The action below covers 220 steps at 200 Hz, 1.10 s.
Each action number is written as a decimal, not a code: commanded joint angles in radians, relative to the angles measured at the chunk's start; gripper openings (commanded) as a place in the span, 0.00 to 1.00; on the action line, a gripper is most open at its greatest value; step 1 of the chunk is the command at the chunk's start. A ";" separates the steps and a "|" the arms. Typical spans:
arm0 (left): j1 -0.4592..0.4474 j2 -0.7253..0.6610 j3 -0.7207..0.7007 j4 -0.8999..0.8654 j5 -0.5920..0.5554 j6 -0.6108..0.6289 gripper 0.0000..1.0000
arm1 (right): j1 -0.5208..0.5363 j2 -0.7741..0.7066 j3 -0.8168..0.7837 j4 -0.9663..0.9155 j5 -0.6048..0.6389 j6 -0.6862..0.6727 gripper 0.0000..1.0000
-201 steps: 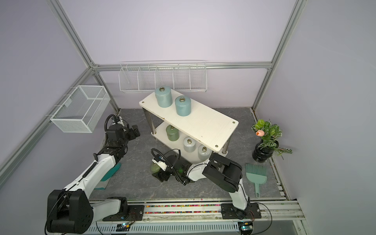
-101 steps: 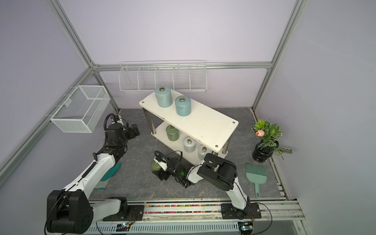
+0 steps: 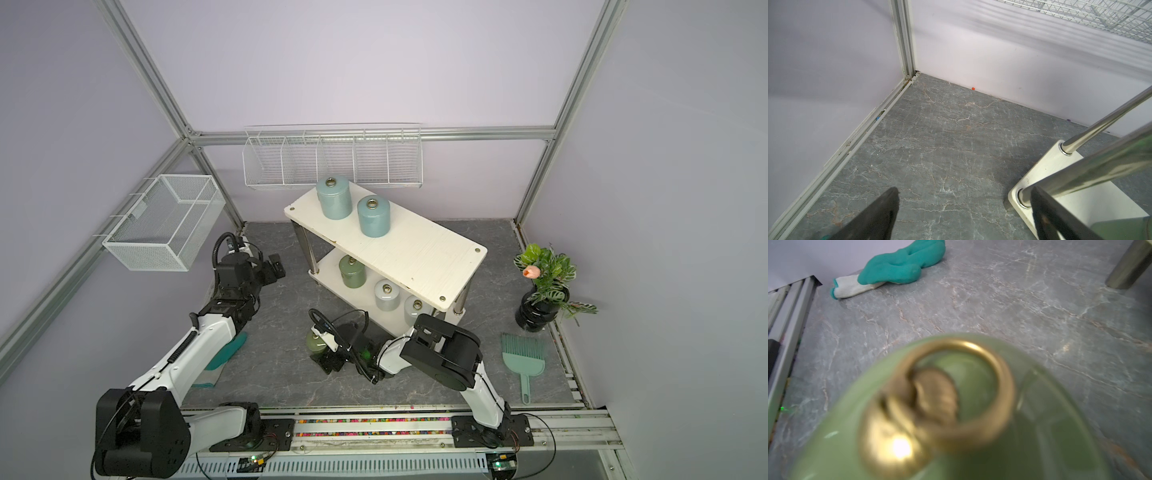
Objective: Remove the tea canisters from the shelf
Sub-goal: Place the tea canister at the center of the board.
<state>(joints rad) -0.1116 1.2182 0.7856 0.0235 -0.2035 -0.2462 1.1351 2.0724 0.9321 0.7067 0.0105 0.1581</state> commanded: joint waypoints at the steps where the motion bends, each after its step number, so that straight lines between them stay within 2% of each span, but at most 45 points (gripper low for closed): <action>1: -0.004 -0.030 -0.025 0.021 0.012 -0.008 1.00 | 0.004 0.024 0.015 -0.103 -0.008 0.019 0.93; 7: -0.004 -0.031 -0.025 0.019 0.013 -0.007 1.00 | 0.004 0.027 0.020 -0.111 -0.010 0.017 0.94; 11: -0.004 -0.031 -0.024 0.017 0.014 -0.005 1.00 | 0.004 0.028 0.024 -0.115 -0.013 0.015 1.00; 16: -0.004 -0.032 -0.024 0.015 0.014 -0.003 1.00 | 0.004 0.030 0.027 -0.118 -0.018 0.012 0.91; 20: -0.004 -0.034 -0.023 0.014 0.014 -0.001 1.00 | 0.004 0.033 0.030 -0.122 -0.019 0.011 0.89; 69: -0.003 -0.041 -0.025 0.018 0.012 0.003 0.99 | 0.005 0.011 0.041 -0.149 -0.011 -0.011 0.89; 118: -0.004 -0.053 -0.031 0.024 0.016 -0.003 1.00 | 0.011 -0.091 0.027 -0.206 0.063 -0.056 0.89; 144: -0.004 -0.059 -0.033 0.026 0.015 -0.006 1.00 | 0.017 -0.139 0.019 -0.223 0.063 -0.077 0.89; 220: -0.004 -0.066 -0.030 0.021 0.021 -0.019 1.00 | 0.089 -0.369 -0.029 -0.336 0.174 -0.139 0.89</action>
<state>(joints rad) -0.1116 1.1675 0.7643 0.0311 -0.1921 -0.2512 1.2060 1.7855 0.9226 0.4210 0.1295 0.0578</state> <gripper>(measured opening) 0.996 0.889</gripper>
